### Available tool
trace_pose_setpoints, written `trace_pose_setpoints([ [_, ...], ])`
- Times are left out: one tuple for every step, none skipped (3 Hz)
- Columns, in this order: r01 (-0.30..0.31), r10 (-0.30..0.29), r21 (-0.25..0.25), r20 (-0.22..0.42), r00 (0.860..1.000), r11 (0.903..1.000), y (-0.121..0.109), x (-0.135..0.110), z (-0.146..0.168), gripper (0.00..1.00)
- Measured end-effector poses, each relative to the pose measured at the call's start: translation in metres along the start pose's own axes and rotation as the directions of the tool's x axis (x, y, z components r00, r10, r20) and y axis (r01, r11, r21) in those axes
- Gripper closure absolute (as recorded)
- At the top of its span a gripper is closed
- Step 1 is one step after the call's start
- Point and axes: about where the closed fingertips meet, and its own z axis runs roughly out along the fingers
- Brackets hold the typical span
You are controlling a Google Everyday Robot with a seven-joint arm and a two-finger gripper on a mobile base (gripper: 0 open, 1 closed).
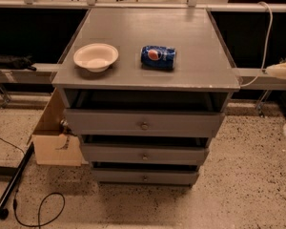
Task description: Open middle drawer
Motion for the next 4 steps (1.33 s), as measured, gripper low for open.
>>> trace_pose_setpoints([
  [-0.011, 0.011, -0.068, 0.006, 1.000, 0.9976, -0.003, 0.005, 0.013, 0.00],
  [-0.024, 0.033, -0.138, 0.057, 0.998, 0.9902, -0.006, 0.010, 0.024, 0.00],
  [-0.033, 0.062, -0.203, 0.141, 0.988, 0.9787, -0.011, 0.012, 0.034, 0.00],
  [-0.044, 0.112, -0.260, 0.251, 0.962, 0.9646, -0.018, 0.013, 0.044, 0.00],
])
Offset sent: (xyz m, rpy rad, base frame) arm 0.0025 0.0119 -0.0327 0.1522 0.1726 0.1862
